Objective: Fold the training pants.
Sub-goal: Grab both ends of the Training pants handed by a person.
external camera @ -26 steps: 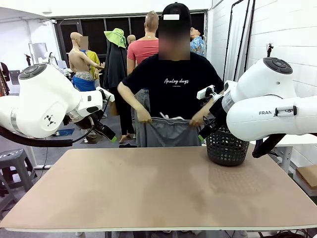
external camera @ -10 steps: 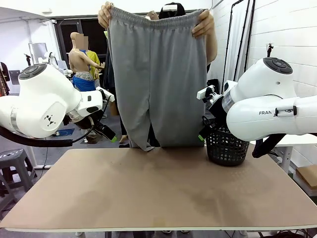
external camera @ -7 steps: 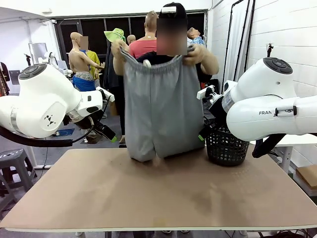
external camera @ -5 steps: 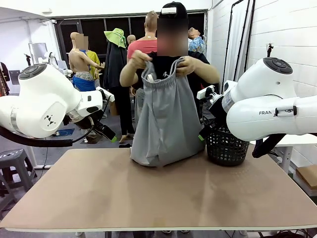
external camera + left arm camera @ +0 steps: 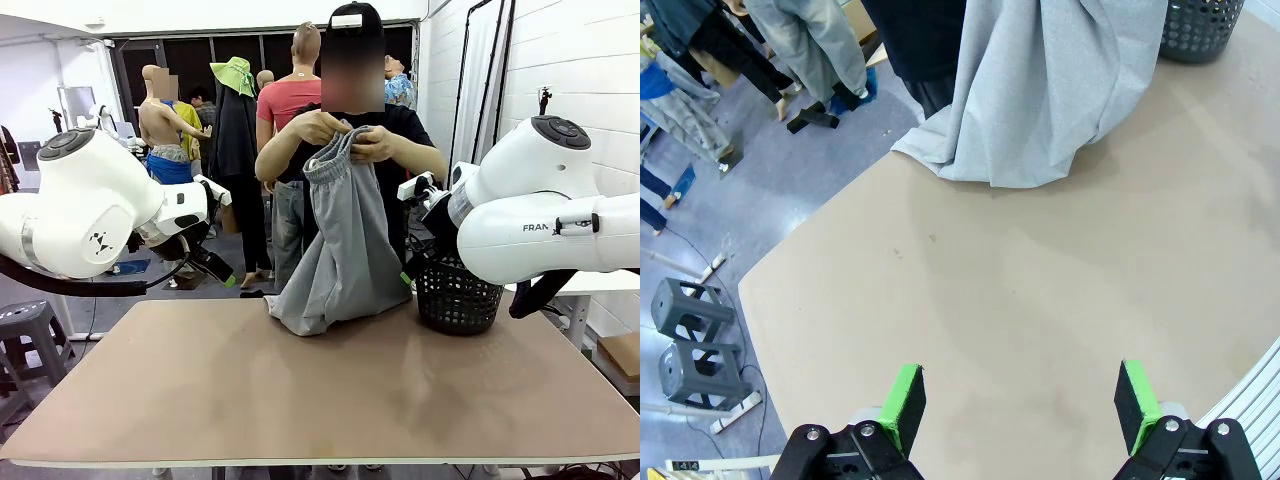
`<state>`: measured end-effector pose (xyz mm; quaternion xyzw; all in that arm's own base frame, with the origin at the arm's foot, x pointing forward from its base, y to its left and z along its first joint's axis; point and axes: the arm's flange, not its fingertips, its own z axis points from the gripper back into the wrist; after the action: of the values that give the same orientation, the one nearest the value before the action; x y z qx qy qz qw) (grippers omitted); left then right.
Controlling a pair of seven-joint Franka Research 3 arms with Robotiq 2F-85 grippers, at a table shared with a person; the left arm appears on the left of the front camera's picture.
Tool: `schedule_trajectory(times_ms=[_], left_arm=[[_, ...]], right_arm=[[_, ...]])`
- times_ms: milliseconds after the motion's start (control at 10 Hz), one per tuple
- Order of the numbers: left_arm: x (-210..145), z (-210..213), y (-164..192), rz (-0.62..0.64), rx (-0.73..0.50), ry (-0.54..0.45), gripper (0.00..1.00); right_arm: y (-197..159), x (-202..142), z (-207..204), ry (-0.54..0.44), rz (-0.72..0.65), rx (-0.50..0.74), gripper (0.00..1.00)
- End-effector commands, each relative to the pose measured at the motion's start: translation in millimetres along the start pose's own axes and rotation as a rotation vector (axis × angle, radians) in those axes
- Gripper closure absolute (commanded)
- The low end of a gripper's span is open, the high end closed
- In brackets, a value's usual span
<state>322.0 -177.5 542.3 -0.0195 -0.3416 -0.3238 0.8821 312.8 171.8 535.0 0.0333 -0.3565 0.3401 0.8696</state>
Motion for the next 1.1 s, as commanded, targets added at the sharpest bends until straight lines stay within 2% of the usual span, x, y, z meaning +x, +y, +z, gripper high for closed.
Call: schedule_trajectory(times_ms=[0,1000], left_arm=[[0.3,0.5,-0.1,0.000,0.001,-0.002,0.00],[0.3,0.5,-0.1,0.000,0.001,-0.002,0.00]], right_arm=[[0.2,0.0,-0.1,-0.002,-0.005,0.008,0.00],[0.2,0.0,-0.1,-0.002,-0.005,0.008,0.00]])
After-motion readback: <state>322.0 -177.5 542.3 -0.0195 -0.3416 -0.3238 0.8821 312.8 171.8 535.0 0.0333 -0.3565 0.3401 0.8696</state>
